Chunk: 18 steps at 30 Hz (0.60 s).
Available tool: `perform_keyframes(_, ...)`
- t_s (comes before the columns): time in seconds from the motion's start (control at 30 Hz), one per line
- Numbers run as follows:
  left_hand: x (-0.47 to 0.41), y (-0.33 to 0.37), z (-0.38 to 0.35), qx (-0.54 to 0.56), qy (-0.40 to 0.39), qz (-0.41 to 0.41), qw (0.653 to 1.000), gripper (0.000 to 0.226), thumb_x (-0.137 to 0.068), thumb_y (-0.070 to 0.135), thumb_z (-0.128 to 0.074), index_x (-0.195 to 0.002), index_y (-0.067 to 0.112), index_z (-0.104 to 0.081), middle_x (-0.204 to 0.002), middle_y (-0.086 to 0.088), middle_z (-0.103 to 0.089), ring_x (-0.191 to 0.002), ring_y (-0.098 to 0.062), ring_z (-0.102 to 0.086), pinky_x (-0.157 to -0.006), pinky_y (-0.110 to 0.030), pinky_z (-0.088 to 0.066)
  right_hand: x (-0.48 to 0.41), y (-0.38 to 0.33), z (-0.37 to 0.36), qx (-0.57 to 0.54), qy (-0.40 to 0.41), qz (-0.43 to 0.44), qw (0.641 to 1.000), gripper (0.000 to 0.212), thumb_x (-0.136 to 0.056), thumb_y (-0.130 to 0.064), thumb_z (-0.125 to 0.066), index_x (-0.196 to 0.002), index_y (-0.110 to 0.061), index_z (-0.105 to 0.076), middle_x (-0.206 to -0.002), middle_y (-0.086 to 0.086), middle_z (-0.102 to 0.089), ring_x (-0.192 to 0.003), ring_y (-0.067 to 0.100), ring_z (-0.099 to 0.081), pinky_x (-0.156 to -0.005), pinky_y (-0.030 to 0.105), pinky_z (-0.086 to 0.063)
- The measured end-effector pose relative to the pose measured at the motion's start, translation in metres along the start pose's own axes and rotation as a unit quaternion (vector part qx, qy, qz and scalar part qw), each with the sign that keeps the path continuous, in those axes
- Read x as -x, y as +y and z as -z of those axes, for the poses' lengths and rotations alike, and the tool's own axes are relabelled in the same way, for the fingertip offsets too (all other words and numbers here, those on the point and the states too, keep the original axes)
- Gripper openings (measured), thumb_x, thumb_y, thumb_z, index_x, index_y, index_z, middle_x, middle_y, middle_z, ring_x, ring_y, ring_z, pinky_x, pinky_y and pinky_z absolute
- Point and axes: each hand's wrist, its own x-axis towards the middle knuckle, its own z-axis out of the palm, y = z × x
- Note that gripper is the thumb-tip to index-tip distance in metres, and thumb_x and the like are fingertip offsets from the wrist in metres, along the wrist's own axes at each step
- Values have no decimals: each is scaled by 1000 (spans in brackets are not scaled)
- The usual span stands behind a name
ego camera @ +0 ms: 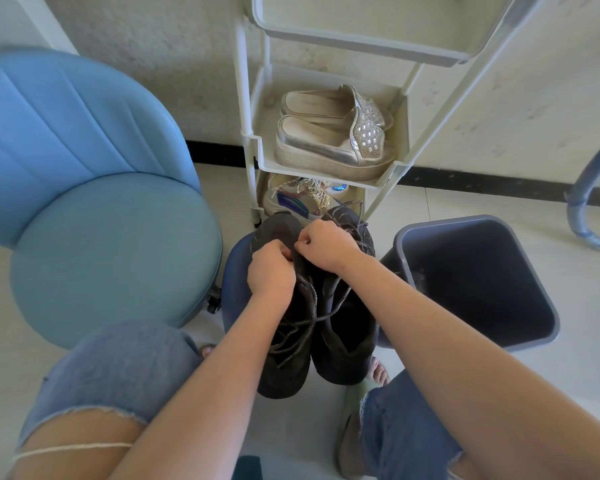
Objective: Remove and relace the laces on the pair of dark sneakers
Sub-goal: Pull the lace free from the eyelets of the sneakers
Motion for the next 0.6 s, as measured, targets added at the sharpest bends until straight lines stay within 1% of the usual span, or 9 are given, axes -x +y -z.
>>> perform_keyframes(0.1,-3,2,-4,-67,33,-12,997,17,-95,17,-50,-103,18,-65,-108,-7,-62,-92,-27,-60,-64,-32,-41,1,1,3,-1,-20,-1,1000,33,-95,-35,-49,-80,-11,-66,-79,4,-61,-85,27,-61,-73,33,-47)
perform_keyframes(0.13,-3,3,-4,-96,41,-19,994,18,-96,18,-49,-104,18,-65,-108,-7,-62,-92,-26,-61,-63,-31,-40,0,2,2,-2,-25,0,1000,39,-94,-40,-50,-80,-8,-66,-79,4,-62,-85,26,-61,-73,33,-47)
perform_keyframes(0.17,-3,3,-5,-125,50,-28,991,19,-97,17,-47,-105,18,-64,-108,-6,-61,-93,-25,-60,-61,-30,-39,-1,3,1,1,-29,5,1000,42,-93,-45,-52,-88,-7,-68,-88,6,-65,-90,25,-61,-78,35,-50)
perform_keyframes(0.2,-3,2,-5,-143,58,-36,987,20,-97,16,-46,-108,18,-63,-109,-5,-60,-94,-23,-60,-61,-29,-39,-2,4,-2,-1,-36,14,999,44,-91,-48,-53,-100,-8,-68,-103,8,-64,-100,24,-60,-86,38,-50)
perform_keyframes(0.27,-5,0,-5,-158,61,-45,984,25,-97,12,-46,-114,20,-62,-112,-3,-58,-97,-22,-59,-64,-27,-39,-2,6,-4,-53,-64,36,996,46,-90,-46,-58,-122,-14,-60,-130,9,-48,-122,24,-48,-103,42,-41)
perform_keyframes(0.33,-6,-1,-4,-154,53,-48,986,25,-96,11,-45,-116,19,-60,-114,-4,-58,-101,-23,-58,-68,-28,-40,0,8,-1,-121,-95,65,986,43,-90,-36,-63,-130,-21,-55,-134,8,-36,-128,25,-38,-112,42,-30)
perform_keyframes(0.43,-8,-7,-3,-120,53,-50,990,19,-96,12,-46,-108,17,-60,-110,-6,-60,-97,-24,-58,-68,-29,-36,-1,14,-2,-97,-112,73,986,43,-89,-30,-66,-130,-28,-57,-136,9,-31,-134,29,-27,-115,44,-22)
perform_keyframes(0.53,-7,-9,-3,-89,50,-45,994,19,-94,11,-48,-105,16,-62,-107,-6,-62,-92,-24,-58,-68,-30,-39,0,11,-4,-95,-89,58,990,40,-86,-37,-67,-124,-25,-62,-135,7,-32,-133,27,-29,-114,44,-25)
perform_keyframes(0.6,-5,-9,-2,-75,47,-47,995,20,-93,8,-48,-105,15,-62,-106,-6,-61,-90,-23,-58,-68,-30,-41,2,7,-6,-74,-79,57,992,42,-86,-46,-63,-122,-26,-60,-134,5,-31,-132,26,-29,-112,45,-27)
